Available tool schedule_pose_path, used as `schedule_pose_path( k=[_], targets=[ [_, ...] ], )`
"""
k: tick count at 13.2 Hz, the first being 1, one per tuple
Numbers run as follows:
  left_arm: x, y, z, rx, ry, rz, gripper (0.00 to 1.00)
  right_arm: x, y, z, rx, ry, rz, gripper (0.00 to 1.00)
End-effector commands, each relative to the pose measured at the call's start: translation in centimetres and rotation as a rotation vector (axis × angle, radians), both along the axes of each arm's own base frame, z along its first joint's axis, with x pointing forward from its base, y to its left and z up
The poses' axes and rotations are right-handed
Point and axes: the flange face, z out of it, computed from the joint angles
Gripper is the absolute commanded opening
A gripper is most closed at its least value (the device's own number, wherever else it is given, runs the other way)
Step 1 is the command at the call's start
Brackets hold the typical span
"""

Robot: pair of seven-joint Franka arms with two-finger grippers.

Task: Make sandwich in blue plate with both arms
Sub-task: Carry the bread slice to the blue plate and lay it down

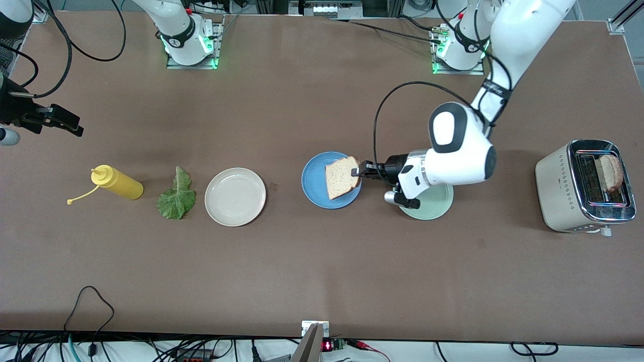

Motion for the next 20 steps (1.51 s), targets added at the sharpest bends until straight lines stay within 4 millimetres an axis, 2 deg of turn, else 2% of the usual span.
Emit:
schedule_pose_path(
  k=[1, 3, 5, 6, 7, 8, 9, 13, 18, 20],
  targets=[
    [-1.0, -1.6, -3.8, -0.108, -0.012, -0.005, 0.0, -0.1, 0.0, -0.1, -0.01, -0.006, 0.015, 1.0],
    [-1.8, -1.8, -6.3, -0.12, -0.02, -0.027, 0.0, -0.1, 0.0, -0.1, -0.011, -0.006, 0.015, 1.0],
    [-1.9, -1.8, -7.2, -0.119, -0.041, -0.018, 0.0, -0.1, 0.0, -0.1, -0.011, -0.006, 0.015, 1.0],
    [-2.0, -1.8, -7.3, -0.119, -0.038, -0.02, 0.06, -0.1, 0.0, -0.1, -0.011, -0.006, 0.015, 1.0],
    [-2.1, -2.1, -7.5, -0.12, -0.033, -0.023, 0.24, 0.0, 0.0, -0.2, -0.011, -0.006, 0.015, 1.0],
    [-2.5, -2.8, -7.9, -0.119, -0.029, -0.03, 0.69, 0.0, -0.1, -0.3, -0.01, -0.008, 0.014, 1.0],
    [-2.4, -2.6, -7.8, -0.113, -0.035, -0.025, 1.0, 0.1, -0.1, -0.1, -0.007, -0.009, 0.012, 1.0],
    [-2.1, -1.5, -4.9, -0.05, -0.113, -0.082, 1.0, 0.4, 0.2, -0.3, -0.011, -0.005, 0.009, 1.0],
    [0.0, 3.2, -0.4, 0.179, -0.3, -0.304, 1.0, 1.1, 0.9, -1.8, -0.012, 0.02, 0.017, 1.0],
    [1.5, 6.0, 1.8, 0.27, -0.333, -0.423, 1.0, 1.7, 0.7, -3.6, 0.011, 0.047, 0.008, 1.0]
  ],
)
